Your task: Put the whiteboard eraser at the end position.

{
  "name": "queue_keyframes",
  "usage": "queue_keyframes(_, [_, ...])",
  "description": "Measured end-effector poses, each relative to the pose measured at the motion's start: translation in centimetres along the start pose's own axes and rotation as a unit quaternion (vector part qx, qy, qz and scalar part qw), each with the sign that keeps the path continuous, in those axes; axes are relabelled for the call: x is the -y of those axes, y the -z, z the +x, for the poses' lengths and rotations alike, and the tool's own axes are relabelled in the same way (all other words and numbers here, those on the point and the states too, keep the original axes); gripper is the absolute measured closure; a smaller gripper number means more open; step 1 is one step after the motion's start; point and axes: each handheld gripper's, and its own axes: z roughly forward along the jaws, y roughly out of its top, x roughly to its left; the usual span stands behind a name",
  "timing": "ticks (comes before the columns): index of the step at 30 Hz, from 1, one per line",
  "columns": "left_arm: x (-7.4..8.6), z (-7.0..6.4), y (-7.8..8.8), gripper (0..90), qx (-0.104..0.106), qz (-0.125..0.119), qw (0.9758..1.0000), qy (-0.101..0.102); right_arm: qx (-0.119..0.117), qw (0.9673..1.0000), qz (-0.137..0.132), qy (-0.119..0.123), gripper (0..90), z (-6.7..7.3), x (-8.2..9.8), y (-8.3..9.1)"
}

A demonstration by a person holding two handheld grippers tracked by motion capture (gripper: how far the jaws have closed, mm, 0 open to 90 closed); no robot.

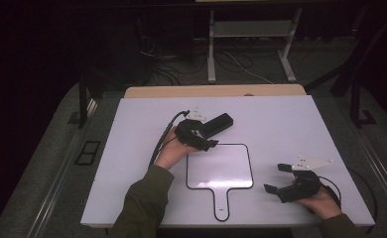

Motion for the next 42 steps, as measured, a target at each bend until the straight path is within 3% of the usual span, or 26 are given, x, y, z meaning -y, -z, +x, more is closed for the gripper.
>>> queue_keyframes(3, [1.4, -0.4, 0.8, 13.2, -0.006, -0.001, 1.0, -0.005, -0.004, 1.0, -0.001, -0.002, 1.9, -0.1, -0.1, -0.1])
queue_keyframes(7, [2.8, -0.8, 2.1, 12.3, -0.017, -0.009, 0.9998, 0.006, -0.003, 1.0, -0.004, -0.005, 1.9, -0.2, -0.1, -0.1])
queue_keyframes(9, [3.4, -1.1, 2.9, 12.3, -0.021, -0.025, 0.9994, 0.009, -0.002, 1.0, -0.004, -0.004, 1.9, -0.1, -0.1, -0.1])
queue_keyframes(21, [6.9, -2.9, 6.9, 6.8, -0.045, -0.066, 0.9967, 0.016, 0.001, 1.0, -0.003, -0.002, 1.9, 0.2, -0.1, 0.0])
queue_keyframes(42, [12.8, -4.3, 9.6, 0.0, -0.04, -0.067, 0.9963, 0.038, 0.005, 1.0, -0.001, -0.001, 1.9, 0.2, -0.1, 0.0])
